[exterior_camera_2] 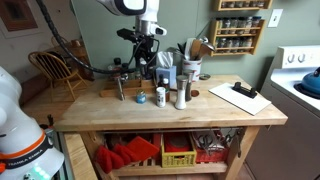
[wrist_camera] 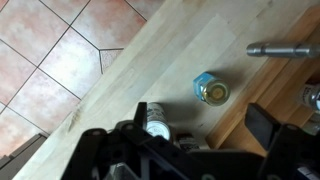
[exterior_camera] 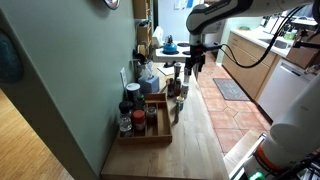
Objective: Pick up the white container from the tray and put it on the table
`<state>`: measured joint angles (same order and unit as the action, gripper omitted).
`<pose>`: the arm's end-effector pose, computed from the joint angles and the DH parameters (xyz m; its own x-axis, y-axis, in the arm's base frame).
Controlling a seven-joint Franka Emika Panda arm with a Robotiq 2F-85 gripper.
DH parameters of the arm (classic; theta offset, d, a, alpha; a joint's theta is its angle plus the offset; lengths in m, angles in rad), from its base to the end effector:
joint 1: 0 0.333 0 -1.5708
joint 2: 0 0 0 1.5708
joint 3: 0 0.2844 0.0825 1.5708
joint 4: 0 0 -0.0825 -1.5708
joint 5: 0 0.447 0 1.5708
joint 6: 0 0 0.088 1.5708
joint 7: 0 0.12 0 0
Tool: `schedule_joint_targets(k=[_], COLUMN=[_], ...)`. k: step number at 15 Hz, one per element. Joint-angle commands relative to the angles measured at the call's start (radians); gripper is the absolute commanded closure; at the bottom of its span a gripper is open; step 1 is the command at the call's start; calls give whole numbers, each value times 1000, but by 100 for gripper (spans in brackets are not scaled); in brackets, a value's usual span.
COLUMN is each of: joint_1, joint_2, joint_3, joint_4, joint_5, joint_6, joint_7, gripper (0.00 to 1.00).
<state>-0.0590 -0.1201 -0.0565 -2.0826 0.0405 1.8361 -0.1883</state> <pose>0.5613 -0.0616 0.4007 0.9912 0.0640 -0.1160 0.0565 -0.9961 -0.0671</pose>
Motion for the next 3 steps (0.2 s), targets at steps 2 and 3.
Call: schedule_joint_targets(k=[2,3], joint_1=[18,23], joint_2=[-24,-29], joint_3=[4,7], joint_4=[2,2], joint_5=[-19,-23], joint_6=[-31,-34], joint_7=[-54,-64], gripper=[0,0])
